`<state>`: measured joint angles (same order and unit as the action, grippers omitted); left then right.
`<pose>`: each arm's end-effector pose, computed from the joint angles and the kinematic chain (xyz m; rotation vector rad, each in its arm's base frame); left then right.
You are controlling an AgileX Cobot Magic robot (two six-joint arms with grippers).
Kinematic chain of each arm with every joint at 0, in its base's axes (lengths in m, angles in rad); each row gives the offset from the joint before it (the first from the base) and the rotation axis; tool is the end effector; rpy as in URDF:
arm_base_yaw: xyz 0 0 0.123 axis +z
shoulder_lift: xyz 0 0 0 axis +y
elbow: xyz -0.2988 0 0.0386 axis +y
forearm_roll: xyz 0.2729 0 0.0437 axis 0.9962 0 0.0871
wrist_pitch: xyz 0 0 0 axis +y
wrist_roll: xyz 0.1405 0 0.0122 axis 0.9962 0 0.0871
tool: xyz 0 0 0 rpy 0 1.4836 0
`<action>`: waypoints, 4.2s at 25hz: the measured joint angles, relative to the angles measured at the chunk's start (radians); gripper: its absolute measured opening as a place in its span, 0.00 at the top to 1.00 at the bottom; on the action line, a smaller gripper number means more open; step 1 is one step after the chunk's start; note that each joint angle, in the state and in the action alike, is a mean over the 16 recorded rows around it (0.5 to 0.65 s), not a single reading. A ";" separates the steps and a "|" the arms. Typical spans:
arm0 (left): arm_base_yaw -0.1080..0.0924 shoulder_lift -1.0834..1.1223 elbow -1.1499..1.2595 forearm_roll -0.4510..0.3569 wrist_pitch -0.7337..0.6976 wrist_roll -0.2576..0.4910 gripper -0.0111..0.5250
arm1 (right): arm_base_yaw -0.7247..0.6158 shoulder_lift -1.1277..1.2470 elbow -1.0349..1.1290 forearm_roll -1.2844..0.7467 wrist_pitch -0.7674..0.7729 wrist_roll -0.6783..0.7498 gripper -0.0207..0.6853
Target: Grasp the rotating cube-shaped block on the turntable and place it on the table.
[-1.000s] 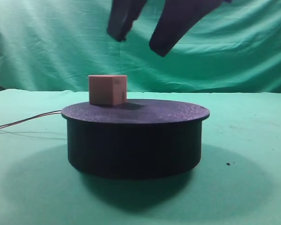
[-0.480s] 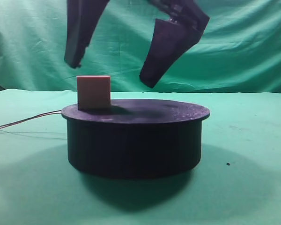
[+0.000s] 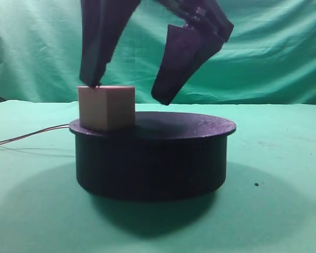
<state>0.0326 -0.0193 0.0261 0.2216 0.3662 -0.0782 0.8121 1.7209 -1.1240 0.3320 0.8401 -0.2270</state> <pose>0.1085 0.0147 0.1591 0.0343 1.8512 0.1856 0.2275 0.2897 0.1628 -1.2169 2.7112 0.4831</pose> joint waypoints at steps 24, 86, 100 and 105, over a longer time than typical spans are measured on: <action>0.000 0.000 0.000 0.000 0.000 0.000 0.98 | -0.379 -0.306 0.315 -0.218 -0.030 0.220 0.61; 0.000 0.000 0.000 0.000 0.000 0.000 0.98 | -0.678 -1.616 1.001 -0.179 -0.413 0.004 0.97; 0.000 0.000 0.000 0.000 0.000 0.000 0.98 | -0.717 -1.730 1.150 -0.129 -0.455 0.004 0.97; 0.000 0.000 0.000 0.000 0.000 0.000 0.98 | -0.717 -1.730 1.150 -0.128 -0.454 0.004 0.97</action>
<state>0.0326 -0.0193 0.0261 0.2216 0.3662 -0.0782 0.0955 -0.0088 0.0257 0.2042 0.3865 -0.2230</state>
